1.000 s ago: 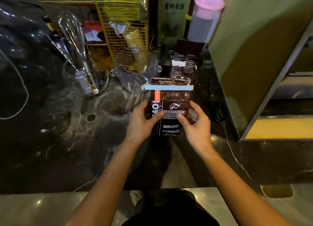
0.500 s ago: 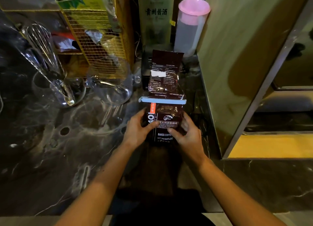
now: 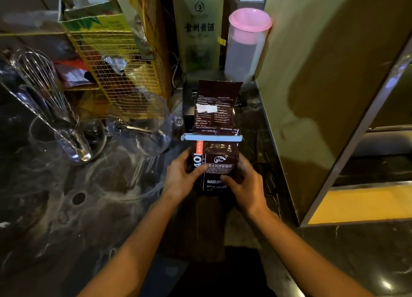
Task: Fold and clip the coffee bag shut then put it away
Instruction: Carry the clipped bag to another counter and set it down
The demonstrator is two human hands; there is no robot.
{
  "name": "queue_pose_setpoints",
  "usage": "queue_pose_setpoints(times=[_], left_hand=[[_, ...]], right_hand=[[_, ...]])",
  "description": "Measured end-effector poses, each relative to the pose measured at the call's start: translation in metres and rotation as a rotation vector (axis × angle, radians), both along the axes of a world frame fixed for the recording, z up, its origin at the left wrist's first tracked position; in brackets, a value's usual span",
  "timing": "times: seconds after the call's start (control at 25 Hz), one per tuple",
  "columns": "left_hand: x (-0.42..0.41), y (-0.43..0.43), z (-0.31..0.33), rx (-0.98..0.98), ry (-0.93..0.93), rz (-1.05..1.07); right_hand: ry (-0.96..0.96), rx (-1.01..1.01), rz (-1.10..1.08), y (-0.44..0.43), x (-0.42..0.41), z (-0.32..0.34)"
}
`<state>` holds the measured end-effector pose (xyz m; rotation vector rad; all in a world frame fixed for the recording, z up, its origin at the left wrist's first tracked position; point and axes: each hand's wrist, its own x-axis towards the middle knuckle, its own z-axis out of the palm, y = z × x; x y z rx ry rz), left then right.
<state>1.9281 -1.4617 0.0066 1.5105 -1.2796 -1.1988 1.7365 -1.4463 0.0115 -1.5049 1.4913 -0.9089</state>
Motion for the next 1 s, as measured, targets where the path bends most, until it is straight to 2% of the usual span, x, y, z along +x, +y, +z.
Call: queue_pose_setpoints(times=[0.52,0.64,0.8,1.0], left_hand=[[-0.008,-0.04,-0.002,-0.009,-0.025,0.025],[0.001,-0.045,-0.004,0.037,0.04,-0.016],[0.009,-0.05,-0.001,0.074,0.086,-0.123],[0.008,-0.055,0.003,0.063,0.061,-0.192]], right_hand=[[-0.032,-0.017,-0.011,-0.042,-0.016,-0.01],[-0.026,0.041,0.051,-0.054,-0.023,-0.013],[-0.152,0.188,0.143,-0.066,-0.03,-0.013],[-0.189,0.213,0.257,-0.078,-0.034,-0.014]])
